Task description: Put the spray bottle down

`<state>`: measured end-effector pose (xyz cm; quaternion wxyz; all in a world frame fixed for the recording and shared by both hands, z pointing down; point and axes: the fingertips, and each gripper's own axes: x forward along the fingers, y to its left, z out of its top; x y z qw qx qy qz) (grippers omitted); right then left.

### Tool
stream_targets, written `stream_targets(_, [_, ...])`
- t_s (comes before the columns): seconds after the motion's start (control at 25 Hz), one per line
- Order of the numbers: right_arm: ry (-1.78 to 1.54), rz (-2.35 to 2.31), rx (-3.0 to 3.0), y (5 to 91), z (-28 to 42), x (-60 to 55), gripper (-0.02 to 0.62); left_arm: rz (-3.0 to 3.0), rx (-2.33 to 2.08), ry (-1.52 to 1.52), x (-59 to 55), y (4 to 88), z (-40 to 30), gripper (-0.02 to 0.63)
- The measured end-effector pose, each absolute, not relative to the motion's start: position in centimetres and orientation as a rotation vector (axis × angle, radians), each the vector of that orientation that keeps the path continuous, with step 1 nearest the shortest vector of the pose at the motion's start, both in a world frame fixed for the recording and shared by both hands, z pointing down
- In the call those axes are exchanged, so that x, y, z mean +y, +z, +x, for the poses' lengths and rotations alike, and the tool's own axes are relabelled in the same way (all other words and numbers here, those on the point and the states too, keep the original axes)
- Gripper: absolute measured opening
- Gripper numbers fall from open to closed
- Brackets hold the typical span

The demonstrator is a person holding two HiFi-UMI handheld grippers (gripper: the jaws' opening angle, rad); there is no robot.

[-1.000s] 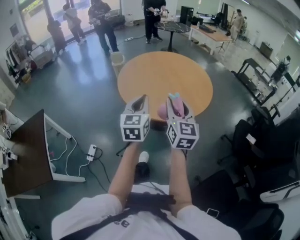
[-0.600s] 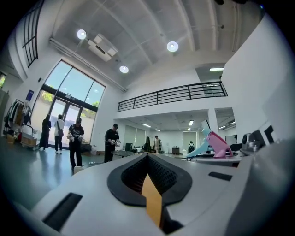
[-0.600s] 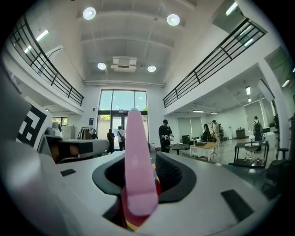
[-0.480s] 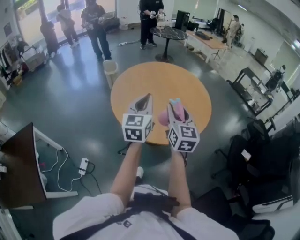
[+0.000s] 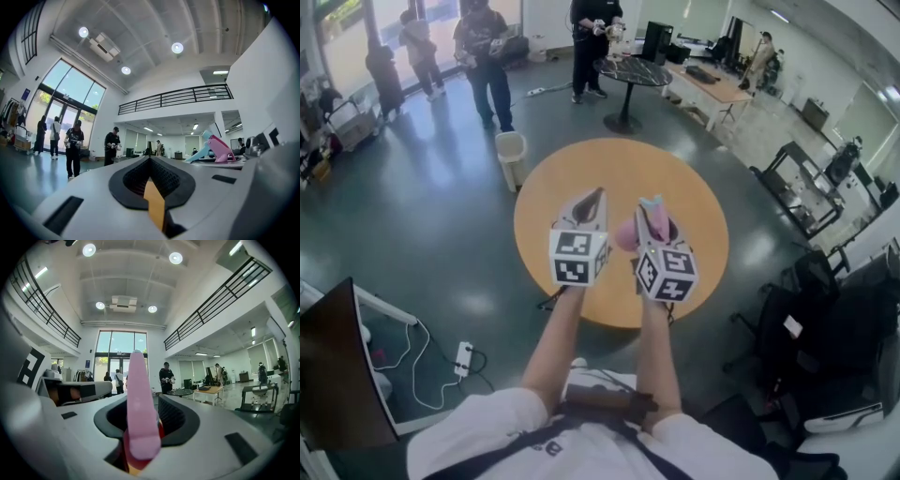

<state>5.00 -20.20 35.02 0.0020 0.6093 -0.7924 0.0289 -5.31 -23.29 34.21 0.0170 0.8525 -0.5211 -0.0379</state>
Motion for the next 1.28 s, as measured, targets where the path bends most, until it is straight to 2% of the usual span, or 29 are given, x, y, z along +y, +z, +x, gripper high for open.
stream_targets(0.2, [0.121, 1.884, -2.459, 37.1, 3.8, -22.9, 0.179, 2.618, -1.596, -0.051, -26.4, 36.7, -5.9, 0.002])
stream_targets(0.88, [0.181, 1.970, -2.360, 40.6, 9.1, -31.5, 0.179, 2.626, -1.457, -0.028, -34.1, 39.6, -1.0, 0.002])
stream_targets(1.28, [0.328, 2.029, -2.156, 45.2, 14.0, -35.8, 0.179, 2.672, -1.385, 0.121, -37.5, 43.1, 3.8, 0.002])
